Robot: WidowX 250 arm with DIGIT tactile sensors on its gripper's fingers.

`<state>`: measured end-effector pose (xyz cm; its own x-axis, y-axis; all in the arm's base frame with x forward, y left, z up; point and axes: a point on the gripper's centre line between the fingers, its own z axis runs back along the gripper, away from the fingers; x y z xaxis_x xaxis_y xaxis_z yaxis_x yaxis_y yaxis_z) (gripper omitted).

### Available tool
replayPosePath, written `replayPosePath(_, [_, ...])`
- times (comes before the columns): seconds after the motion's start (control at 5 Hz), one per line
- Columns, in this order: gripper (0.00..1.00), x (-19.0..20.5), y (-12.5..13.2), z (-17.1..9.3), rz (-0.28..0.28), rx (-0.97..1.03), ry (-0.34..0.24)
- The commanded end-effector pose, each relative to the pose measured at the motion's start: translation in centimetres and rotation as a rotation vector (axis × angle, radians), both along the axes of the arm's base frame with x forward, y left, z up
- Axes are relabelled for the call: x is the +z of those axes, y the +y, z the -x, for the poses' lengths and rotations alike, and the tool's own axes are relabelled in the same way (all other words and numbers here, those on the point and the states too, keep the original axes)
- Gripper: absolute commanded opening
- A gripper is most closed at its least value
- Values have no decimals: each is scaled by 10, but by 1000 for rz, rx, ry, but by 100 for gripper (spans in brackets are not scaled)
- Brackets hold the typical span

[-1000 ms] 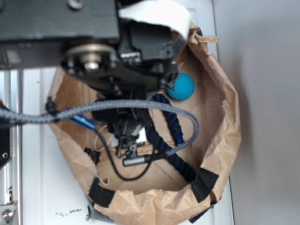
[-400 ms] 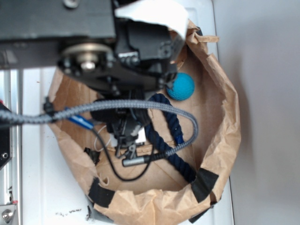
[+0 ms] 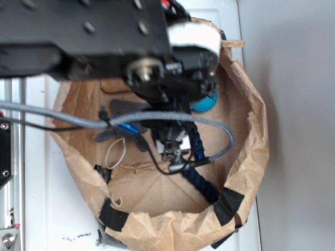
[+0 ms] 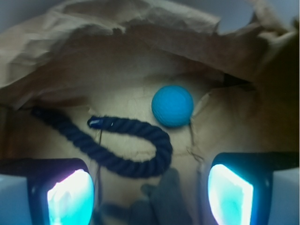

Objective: Grab the blue ball.

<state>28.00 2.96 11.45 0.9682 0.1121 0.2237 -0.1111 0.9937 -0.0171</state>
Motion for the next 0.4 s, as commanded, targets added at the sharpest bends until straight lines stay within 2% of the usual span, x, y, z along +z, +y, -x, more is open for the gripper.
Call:
replayPosePath(0.0, [100,-8,13,-28,-63,75,-51])
replayPosePath(0.2, [100,-16,14,-36,-88,108,-77])
